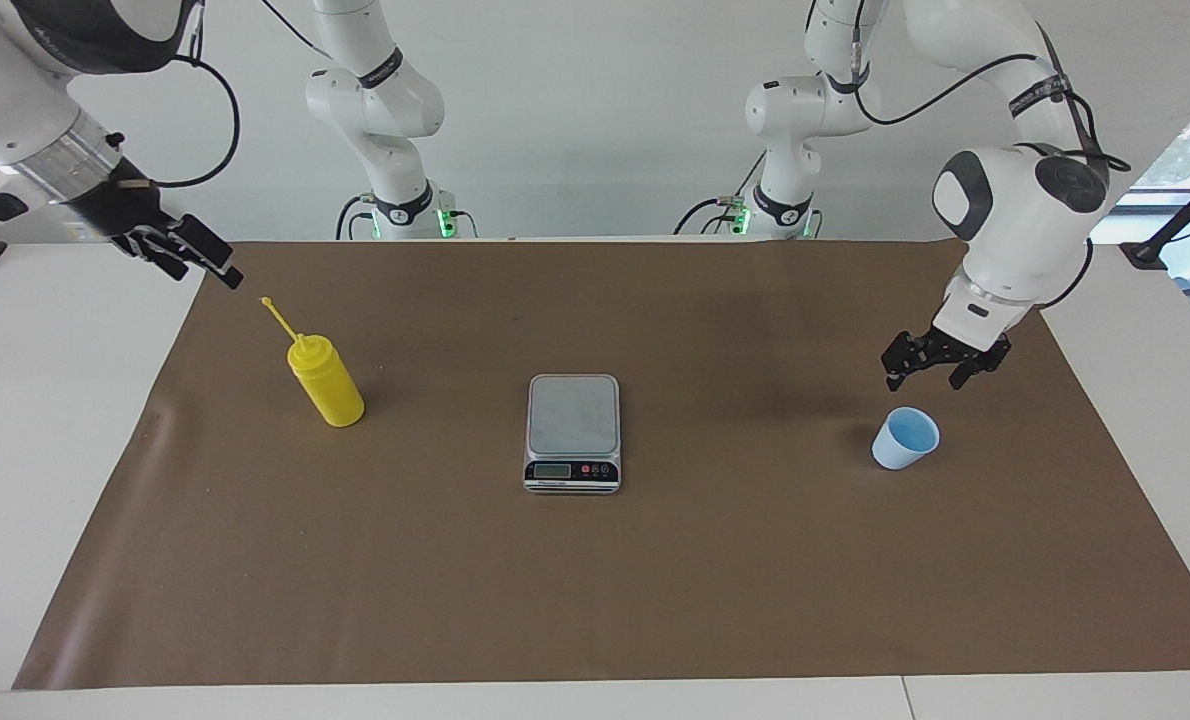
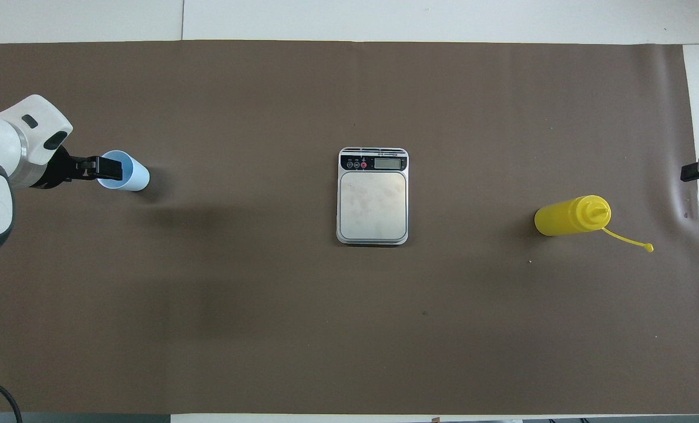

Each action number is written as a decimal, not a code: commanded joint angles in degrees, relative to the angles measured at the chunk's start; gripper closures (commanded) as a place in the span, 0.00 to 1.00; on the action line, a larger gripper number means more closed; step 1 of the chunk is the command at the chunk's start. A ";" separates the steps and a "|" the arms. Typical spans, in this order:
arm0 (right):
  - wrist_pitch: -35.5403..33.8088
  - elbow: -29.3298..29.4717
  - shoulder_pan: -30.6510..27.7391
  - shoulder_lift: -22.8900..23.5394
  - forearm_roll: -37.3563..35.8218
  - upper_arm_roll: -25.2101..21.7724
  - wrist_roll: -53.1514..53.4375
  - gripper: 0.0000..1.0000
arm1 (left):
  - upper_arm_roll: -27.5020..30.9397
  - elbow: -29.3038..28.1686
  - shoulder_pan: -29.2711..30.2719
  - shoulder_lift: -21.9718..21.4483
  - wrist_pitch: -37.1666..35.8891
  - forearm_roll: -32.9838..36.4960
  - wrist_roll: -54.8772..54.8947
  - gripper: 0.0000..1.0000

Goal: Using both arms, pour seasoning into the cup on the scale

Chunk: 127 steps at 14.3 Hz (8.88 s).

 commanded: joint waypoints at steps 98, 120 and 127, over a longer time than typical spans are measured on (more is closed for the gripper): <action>11.62 9.92 40.61 24.06 -30.10 0.95 93.38 1.00 | 0.50 19.25 -1.02 -7.97 -34.74 -0.64 -1.15 0.00; 7.05 13.97 39.92 24.24 -30.92 1.04 96.99 1.00 | 0.32 19.16 -1.20 -8.05 -34.74 -0.47 -0.80 0.00; 6.96 11.61 20.79 15.99 -2.04 1.04 83.30 1.00 | 0.32 19.16 -1.20 -8.05 -34.74 -0.47 -0.80 0.00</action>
